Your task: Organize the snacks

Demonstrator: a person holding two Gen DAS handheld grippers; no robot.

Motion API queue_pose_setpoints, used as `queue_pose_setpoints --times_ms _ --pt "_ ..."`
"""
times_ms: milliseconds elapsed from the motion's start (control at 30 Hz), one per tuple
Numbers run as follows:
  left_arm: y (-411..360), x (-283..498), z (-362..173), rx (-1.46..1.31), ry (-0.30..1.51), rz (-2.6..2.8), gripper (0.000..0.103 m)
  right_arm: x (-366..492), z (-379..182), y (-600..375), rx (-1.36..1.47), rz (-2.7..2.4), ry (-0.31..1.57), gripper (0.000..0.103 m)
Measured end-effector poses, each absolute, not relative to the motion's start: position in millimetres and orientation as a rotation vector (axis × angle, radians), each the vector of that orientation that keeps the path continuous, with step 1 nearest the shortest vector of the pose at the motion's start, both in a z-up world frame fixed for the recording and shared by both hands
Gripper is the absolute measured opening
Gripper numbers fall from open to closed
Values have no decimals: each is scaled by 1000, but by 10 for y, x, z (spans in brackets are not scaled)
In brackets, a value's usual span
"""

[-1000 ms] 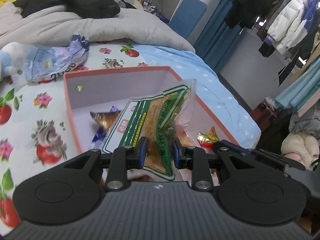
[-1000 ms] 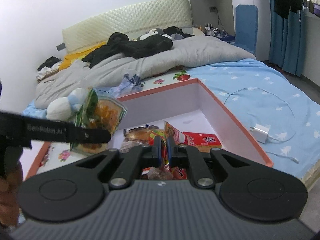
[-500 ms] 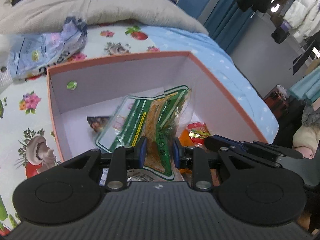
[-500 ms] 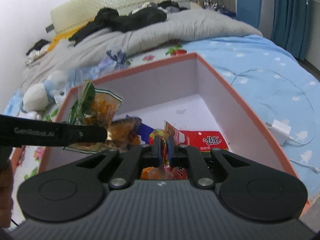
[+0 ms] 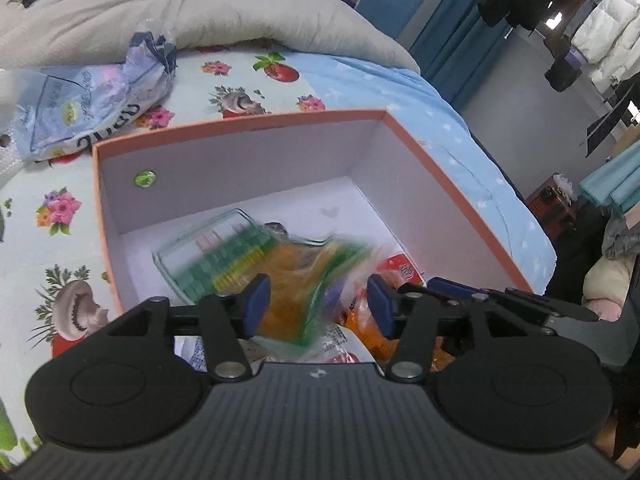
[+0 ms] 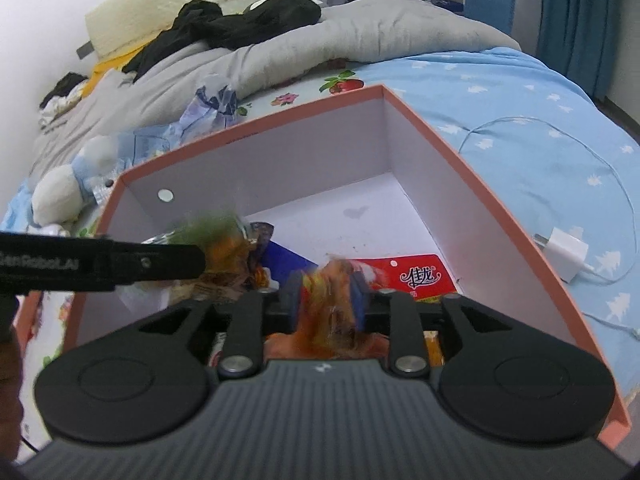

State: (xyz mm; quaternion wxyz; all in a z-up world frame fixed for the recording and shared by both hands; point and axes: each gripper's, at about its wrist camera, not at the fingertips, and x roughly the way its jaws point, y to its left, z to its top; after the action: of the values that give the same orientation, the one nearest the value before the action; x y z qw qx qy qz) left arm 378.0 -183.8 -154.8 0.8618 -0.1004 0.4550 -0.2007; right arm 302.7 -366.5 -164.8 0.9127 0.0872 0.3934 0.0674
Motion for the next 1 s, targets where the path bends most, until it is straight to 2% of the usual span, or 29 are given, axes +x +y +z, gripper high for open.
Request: queue_pose_setpoints --times_ms 33,67,633,1000 --pt "-1827 3733 -1495 -211 945 -424 60 2988 -1616 -3665 185 150 797 54" --pt "-1815 3677 -1431 -212 932 -433 60 2954 -1586 -3662 181 152 787 56" --pt "-1437 2430 -157 -198 697 -383 60 2004 -529 -3622 216 175 558 56" --pt "-1267 1590 303 -173 586 -372 60 1374 -140 -3558 223 185 443 56"
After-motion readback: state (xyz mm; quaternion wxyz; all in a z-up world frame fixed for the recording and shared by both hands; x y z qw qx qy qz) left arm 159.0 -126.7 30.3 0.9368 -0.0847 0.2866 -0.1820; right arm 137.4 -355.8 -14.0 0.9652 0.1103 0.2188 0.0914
